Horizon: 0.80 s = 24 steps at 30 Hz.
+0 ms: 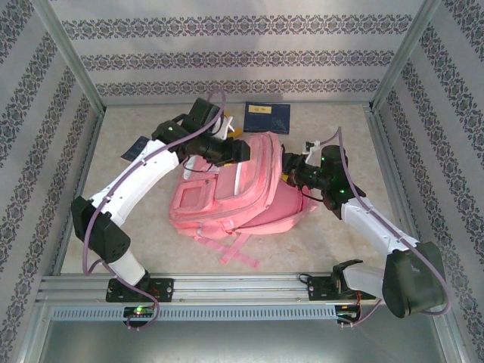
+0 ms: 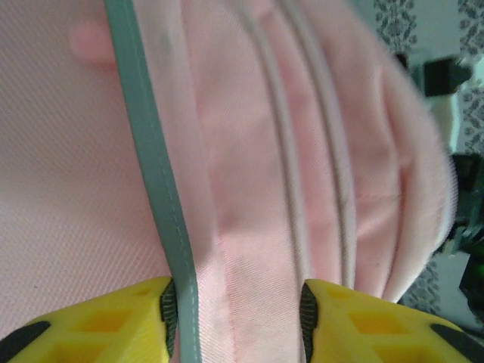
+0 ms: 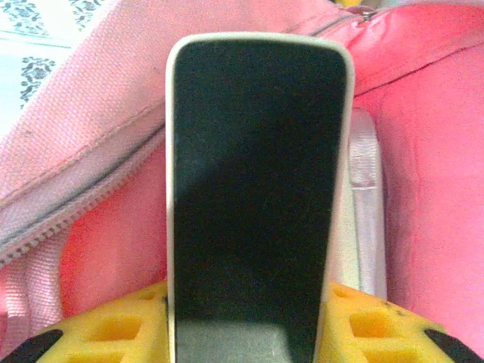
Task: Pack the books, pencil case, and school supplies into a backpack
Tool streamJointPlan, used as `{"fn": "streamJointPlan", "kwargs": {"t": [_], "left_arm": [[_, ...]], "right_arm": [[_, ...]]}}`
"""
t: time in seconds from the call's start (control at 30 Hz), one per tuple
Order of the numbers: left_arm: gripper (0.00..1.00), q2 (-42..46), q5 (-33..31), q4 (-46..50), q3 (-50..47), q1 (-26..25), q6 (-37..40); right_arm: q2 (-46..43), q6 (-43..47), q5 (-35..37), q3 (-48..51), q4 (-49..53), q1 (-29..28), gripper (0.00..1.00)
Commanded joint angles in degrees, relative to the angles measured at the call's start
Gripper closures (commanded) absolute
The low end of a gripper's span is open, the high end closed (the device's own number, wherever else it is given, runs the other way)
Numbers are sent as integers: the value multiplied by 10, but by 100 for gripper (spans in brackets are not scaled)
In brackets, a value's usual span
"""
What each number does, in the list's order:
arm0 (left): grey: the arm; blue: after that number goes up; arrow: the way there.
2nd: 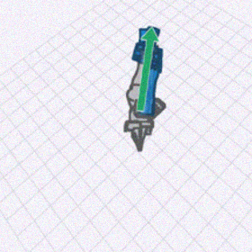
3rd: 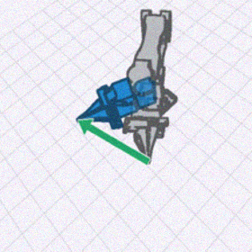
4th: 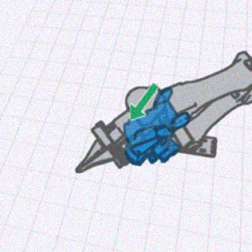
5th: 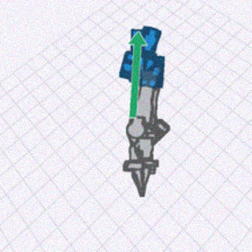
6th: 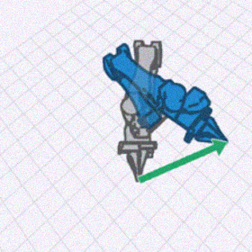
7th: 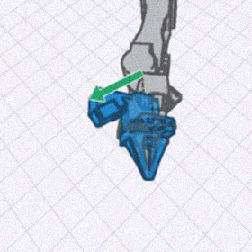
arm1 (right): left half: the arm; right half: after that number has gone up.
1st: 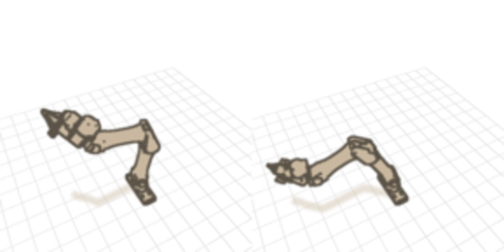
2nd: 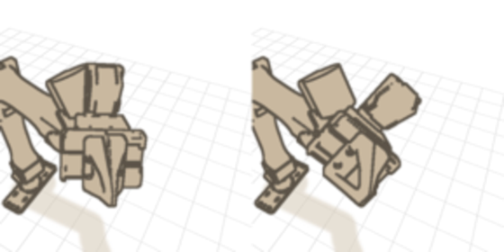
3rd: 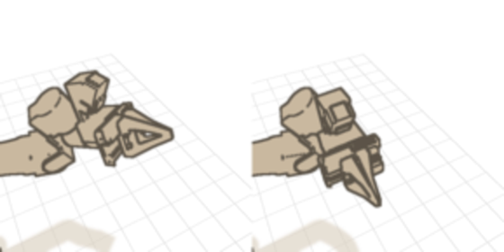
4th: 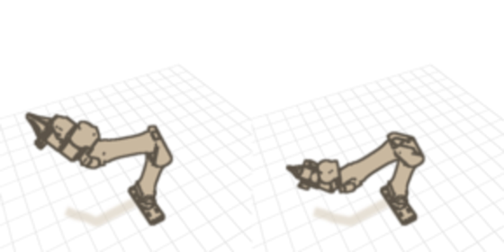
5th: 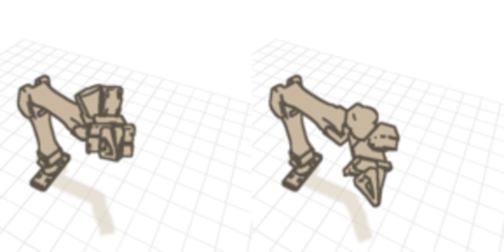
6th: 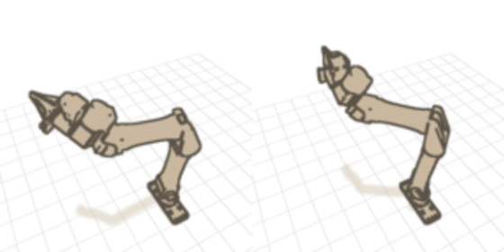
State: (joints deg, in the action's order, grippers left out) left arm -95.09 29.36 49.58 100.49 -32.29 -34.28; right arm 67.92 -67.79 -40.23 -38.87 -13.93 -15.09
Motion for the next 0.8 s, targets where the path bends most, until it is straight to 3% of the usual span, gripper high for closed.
{"fn": "streamJointPlan", "kwargs": {"t": [0.0, 0.37, 0.6, 0.77], "left_arm": [[51, -8, -69, 67, 86, -21, 40], [45, -120, -81, 133, 241, -106, 42], [45, -235, -141, 268, 410, -136, 38], [58, -289, -163, 324, 500, -148, 50]], "right_arm": [[-13, -1, -38, -14, -66, -16, 100], [-25, 36, -19, -24, -16, -36, 100], [-36, 48, -10, -29, 4, -37, 100], [-44, 51, -6, -25, 9, -39, 100]]}}
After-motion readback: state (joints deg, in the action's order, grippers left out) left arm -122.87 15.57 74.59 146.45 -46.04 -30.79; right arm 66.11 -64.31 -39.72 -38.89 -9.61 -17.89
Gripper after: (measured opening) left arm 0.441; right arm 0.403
